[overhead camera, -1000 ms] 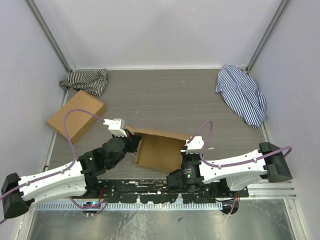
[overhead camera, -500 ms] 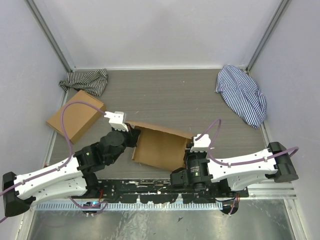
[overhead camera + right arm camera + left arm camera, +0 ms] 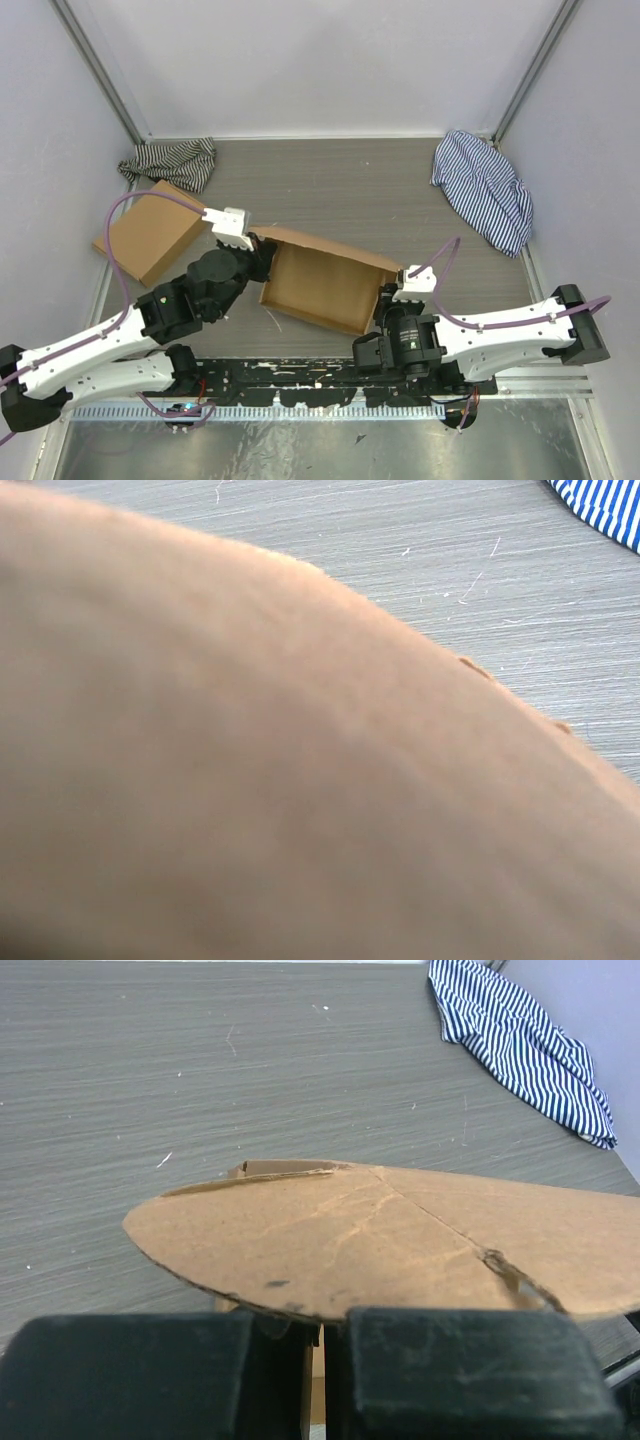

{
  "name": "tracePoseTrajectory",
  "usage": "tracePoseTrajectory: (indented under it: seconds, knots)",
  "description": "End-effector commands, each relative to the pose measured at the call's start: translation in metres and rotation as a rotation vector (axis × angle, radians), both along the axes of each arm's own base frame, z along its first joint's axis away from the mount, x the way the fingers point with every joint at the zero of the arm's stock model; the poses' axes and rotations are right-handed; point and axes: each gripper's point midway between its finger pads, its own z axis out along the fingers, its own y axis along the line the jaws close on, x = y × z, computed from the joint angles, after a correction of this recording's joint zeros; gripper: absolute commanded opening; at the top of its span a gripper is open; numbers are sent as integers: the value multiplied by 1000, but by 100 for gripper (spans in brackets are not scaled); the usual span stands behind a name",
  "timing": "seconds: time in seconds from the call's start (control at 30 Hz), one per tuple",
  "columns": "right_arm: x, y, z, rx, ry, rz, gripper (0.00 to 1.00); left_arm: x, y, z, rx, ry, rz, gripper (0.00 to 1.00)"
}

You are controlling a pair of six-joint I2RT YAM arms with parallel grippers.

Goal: Fold the paper box

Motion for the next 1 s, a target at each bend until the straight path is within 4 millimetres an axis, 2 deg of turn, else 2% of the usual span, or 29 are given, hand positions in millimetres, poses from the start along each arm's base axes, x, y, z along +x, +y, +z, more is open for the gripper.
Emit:
tracePoseTrajectory:
  seconds: [0.0,0.2,0.43,0.5,0.57,0.77,0.97]
  knots:
    - [1,5,12,51,-21,7,31,-1,-5,5,-5,-3,-20,10]
    - [-1,8,-3,25,-7,-6,32,-4,-11,-40,18,73,-22,9]
    - [-6,9,-25,14,45,-20,34,-7,-7,-77,50,128,-2,10]
    - [-8,9,-31,11,68,-21,39,-9,-8,-82,46,144,-10,11]
    - [-11,10,-38,-8,96,-11,48,-12,-8,-85,44,155,-18,13]
    - [-26,28,-51,-55,178,67,59,-21,-3,-85,31,187,-45,19]
    - [-57,48,-43,-88,246,224,72,-39,7,-90,37,240,-97,25]
